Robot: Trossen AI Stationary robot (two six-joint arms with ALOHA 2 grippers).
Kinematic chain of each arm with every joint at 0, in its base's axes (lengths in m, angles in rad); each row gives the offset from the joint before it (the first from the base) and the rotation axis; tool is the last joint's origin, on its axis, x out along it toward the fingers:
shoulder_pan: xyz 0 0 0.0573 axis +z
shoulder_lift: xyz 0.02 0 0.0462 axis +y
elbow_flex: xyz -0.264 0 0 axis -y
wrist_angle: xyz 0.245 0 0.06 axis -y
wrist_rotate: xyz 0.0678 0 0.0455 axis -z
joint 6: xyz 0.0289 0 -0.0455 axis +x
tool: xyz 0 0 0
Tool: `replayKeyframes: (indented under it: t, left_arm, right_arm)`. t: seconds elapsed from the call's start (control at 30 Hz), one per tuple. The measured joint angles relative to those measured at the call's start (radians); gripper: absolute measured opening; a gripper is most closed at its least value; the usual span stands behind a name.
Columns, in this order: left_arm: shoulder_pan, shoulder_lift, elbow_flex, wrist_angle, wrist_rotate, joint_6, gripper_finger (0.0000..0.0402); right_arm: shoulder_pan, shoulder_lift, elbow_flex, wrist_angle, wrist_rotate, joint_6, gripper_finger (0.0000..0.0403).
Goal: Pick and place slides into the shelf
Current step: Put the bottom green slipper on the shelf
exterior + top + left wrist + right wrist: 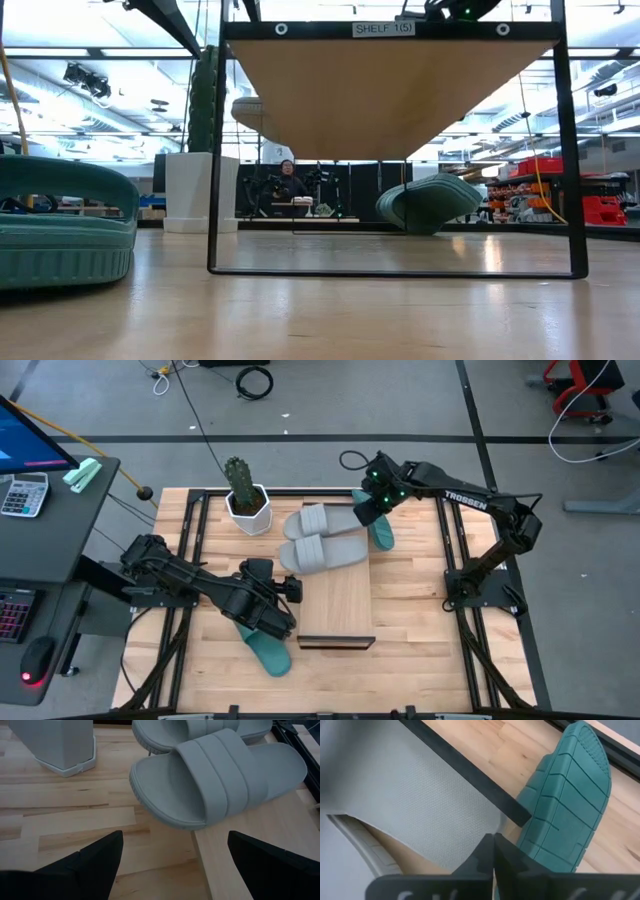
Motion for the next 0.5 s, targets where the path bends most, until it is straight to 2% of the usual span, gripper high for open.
replayKeyframes:
  t: [0.5]
  left_arm:
    - [0.0,0.0,0.0,0.0,-0.007,0.005,0.0366]
  right_arm:
    - [0.007,-0.072,-0.002,-0.047,-0.02,0.003,0.0002]
